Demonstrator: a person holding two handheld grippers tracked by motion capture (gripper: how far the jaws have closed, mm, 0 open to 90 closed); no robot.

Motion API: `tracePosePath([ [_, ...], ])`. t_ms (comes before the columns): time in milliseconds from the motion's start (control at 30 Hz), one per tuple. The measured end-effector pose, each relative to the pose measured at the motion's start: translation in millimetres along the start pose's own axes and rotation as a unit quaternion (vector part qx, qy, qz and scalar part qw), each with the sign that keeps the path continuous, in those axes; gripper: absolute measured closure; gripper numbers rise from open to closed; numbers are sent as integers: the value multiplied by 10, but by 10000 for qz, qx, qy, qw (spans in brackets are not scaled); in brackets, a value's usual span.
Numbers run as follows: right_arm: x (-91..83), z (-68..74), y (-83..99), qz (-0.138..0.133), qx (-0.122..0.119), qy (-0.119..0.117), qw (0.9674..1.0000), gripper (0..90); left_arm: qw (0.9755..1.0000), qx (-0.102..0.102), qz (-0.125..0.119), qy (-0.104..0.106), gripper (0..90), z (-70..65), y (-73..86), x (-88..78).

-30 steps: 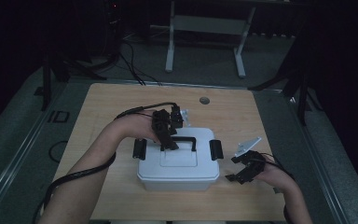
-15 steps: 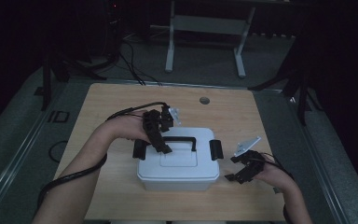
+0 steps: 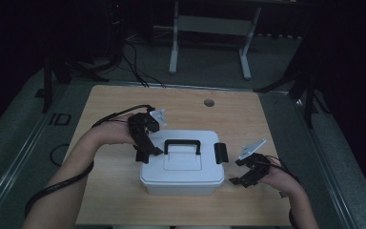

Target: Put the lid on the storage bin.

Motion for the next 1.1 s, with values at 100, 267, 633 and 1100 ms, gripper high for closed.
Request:
tracePosePath([
  [100, 3, 3, 4, 3, 22, 0, 10000, 182, 9999, -87, -122, -23, 155, 13, 82, -37],
  [267, 5, 5, 7, -5, 19, -8, 10000, 182, 9996, -167, -238, -39, 155, 10, 198, -86],
  [633, 13, 3, 18, -20, 40, -5, 10000, 182, 9980, -490, -351, -214, 155, 35, 639, -244],
  [1100, 9, -1, 16, -33, 36, 18, 10000, 182, 9956, -781, -451, -261, 155, 13, 1009, -333],
])
Point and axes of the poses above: each handheld gripper's, and its own axes: x roughly forward along the jaws, y roughly out of its underside, z roughly to its left, the point moved 2 cm from there along x, roughly forward along the jaws, and after that the axes turned 4 degrees about -y, right-handed, at the moved point
